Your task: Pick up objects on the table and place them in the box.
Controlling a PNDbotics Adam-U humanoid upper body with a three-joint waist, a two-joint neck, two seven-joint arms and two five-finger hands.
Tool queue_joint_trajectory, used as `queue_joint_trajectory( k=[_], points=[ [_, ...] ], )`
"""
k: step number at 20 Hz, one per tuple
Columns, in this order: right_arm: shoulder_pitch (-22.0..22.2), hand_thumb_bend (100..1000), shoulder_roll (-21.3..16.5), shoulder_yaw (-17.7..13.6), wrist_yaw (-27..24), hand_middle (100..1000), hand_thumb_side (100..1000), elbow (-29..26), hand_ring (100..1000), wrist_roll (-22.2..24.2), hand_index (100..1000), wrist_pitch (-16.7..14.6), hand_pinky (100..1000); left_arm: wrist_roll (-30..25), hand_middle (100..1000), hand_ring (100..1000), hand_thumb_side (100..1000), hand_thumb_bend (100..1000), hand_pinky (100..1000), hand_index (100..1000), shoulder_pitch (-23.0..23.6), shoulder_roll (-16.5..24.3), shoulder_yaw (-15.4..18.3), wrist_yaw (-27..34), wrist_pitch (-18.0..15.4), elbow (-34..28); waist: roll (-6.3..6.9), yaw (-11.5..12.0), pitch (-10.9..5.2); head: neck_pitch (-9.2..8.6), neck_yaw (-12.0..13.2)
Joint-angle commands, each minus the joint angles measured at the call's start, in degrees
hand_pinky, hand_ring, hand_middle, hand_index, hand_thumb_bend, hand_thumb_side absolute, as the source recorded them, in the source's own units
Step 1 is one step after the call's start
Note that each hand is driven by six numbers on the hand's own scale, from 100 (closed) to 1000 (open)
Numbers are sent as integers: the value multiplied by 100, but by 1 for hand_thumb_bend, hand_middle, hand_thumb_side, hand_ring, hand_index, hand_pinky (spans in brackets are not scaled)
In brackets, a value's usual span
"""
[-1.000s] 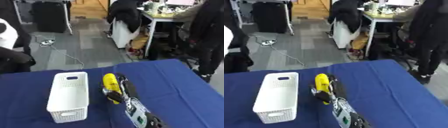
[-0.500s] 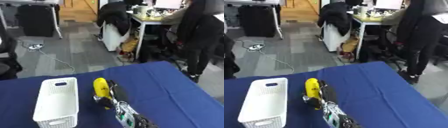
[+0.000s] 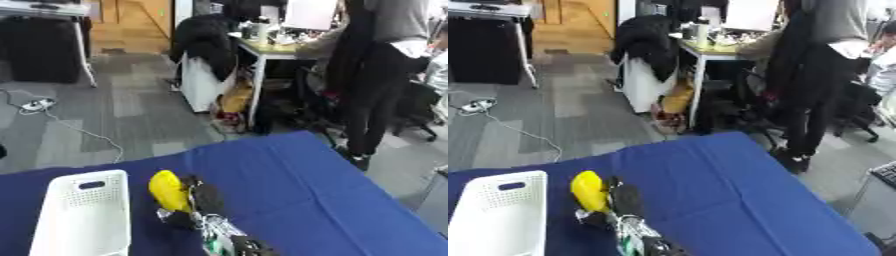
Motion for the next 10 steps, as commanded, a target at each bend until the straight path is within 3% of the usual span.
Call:
queue_joint_trajectory(
  k=[1,10],
  points=[
    [-69,511,-18,-42,47,946,719,195,800,-1,939,-3,900,-21,889,592,852,274,672,899,-109,-10,14,32,13,-74,12,34,-22,-104,-99],
    [-193,512,-56,-56,149,940,714,438,803,-63,911,-33,896,4,887,597,859,281,676,898,-274,-95,28,85,8,-74,-18,204,67,-143,-123]
  ],
)
